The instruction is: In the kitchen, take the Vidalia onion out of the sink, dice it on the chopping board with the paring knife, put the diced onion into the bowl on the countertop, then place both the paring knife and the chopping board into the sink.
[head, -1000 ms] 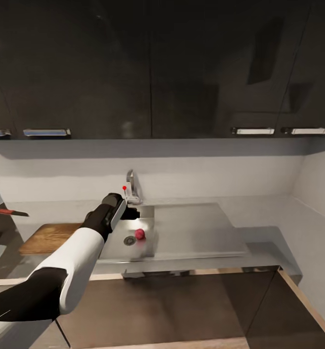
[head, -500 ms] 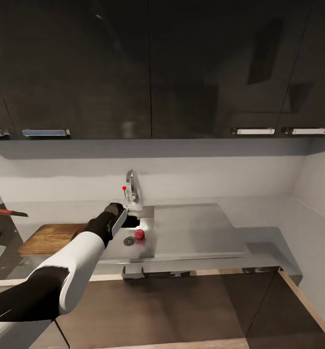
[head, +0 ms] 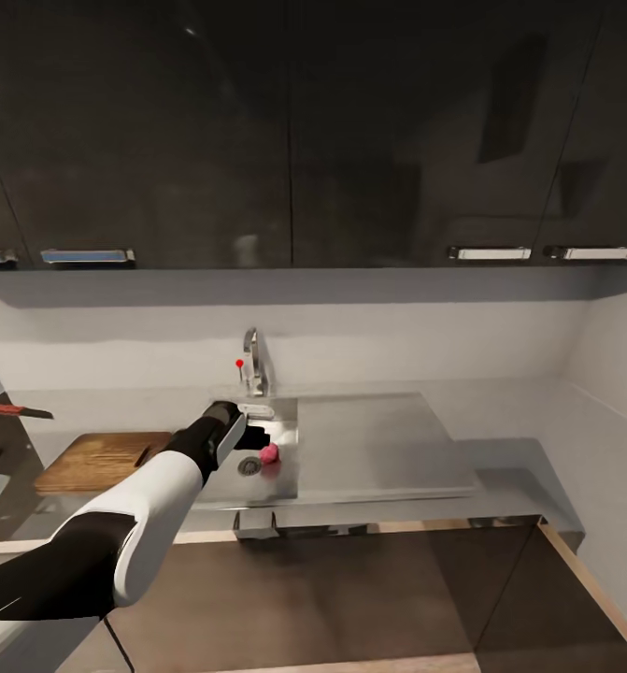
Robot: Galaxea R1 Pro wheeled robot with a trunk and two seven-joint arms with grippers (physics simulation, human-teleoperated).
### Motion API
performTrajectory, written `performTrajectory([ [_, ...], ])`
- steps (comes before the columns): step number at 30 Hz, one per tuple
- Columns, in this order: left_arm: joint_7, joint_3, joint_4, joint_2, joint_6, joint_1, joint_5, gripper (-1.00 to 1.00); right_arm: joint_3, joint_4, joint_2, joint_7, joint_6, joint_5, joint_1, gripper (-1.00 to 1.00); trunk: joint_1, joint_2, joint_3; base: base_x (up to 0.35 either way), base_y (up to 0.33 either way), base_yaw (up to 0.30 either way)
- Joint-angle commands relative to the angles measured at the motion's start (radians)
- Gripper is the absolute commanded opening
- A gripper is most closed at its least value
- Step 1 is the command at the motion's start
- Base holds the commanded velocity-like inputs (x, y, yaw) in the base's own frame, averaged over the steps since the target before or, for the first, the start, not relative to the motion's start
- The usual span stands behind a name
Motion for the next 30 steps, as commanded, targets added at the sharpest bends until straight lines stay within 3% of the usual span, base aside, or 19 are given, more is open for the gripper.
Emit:
performTrajectory([
  [1, 0.003, -0.003, -0.001, 0.000, 0.005, 0.000, 0.001, 1.00, -0.008, 0.001, 0.001, -0.004, -0.002, 0.010, -0.001, 1.00, 0.001, -0.001, -0.001, 0.142, -0.013, 0.000],
  [10, 0.003, -0.003, 0.005, 0.000, 0.004, 0.000, 0.000, 1.00, -0.008, 0.000, 0.001, -0.001, 0.090, 0.010, -0.001, 1.00, 0.001, -0.001, -0.006, 0.260, -0.065, 0.000],
  [16, 0.003, -0.003, 0.009, 0.000, 0.004, 0.000, -0.001, 1.00, -0.008, 0.000, 0.001, -0.003, 0.098, 0.010, -0.001, 1.00, 0.001, -0.001, -0.013, 0.272, -0.067, 0.000],
  [30, 0.003, -0.001, 0.029, 0.014, 0.004, 0.000, -0.005, 1.00, -0.007, 0.001, 0.001, -0.003, 0.100, 0.010, -0.001, 1.00, 0.001, -0.001, -0.030, 0.026, -0.005, 0.000],
])
